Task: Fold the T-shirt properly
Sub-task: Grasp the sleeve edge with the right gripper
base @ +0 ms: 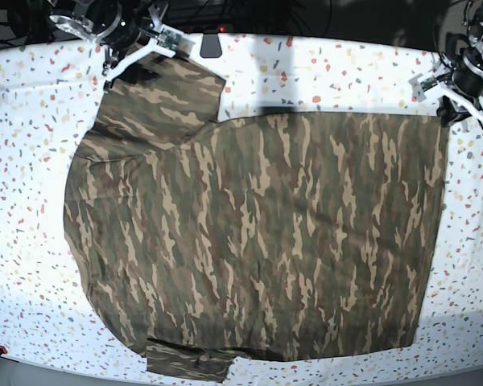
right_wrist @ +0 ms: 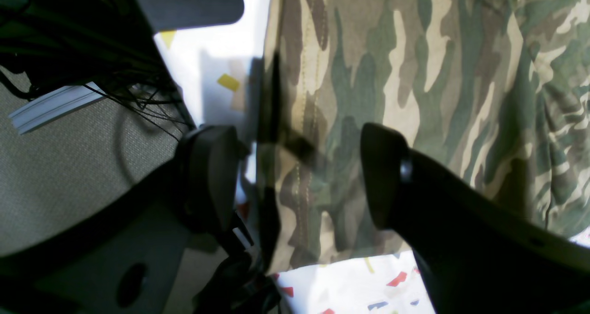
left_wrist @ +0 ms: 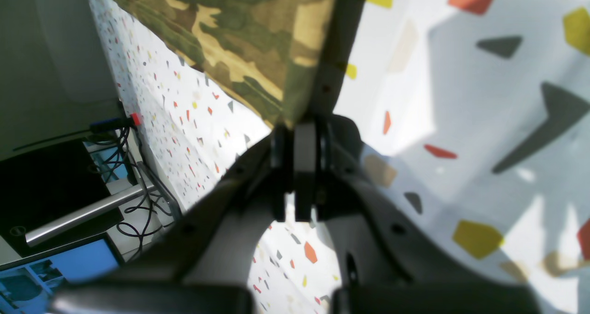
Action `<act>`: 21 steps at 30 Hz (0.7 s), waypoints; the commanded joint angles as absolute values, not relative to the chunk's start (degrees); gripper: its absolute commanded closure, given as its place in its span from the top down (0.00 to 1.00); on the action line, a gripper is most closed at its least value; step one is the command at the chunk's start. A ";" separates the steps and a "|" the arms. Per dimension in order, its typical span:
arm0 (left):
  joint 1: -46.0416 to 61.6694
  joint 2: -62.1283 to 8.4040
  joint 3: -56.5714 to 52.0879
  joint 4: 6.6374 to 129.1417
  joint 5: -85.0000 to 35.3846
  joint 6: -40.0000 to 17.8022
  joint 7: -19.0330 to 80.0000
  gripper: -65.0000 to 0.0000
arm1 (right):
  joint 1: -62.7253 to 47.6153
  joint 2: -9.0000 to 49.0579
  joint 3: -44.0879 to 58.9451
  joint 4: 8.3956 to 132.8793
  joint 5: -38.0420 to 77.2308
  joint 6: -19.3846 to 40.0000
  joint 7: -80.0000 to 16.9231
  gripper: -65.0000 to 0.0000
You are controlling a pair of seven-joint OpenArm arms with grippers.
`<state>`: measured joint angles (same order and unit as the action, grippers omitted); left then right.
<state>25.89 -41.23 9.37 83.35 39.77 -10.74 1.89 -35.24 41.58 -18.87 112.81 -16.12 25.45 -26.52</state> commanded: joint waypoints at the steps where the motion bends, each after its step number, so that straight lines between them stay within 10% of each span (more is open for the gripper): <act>1: 26.68 -41.60 9.58 83.35 39.35 -12.19 1.28 0.00 | -35.29 42.39 -18.50 112.75 -19.20 23.64 -31.35 0.64; 21: 26.68 -41.60 9.58 83.35 39.38 -12.19 1.28 0.00 | -35.27 42.41 -18.50 112.75 -31.53 12.82 -38.65 0.64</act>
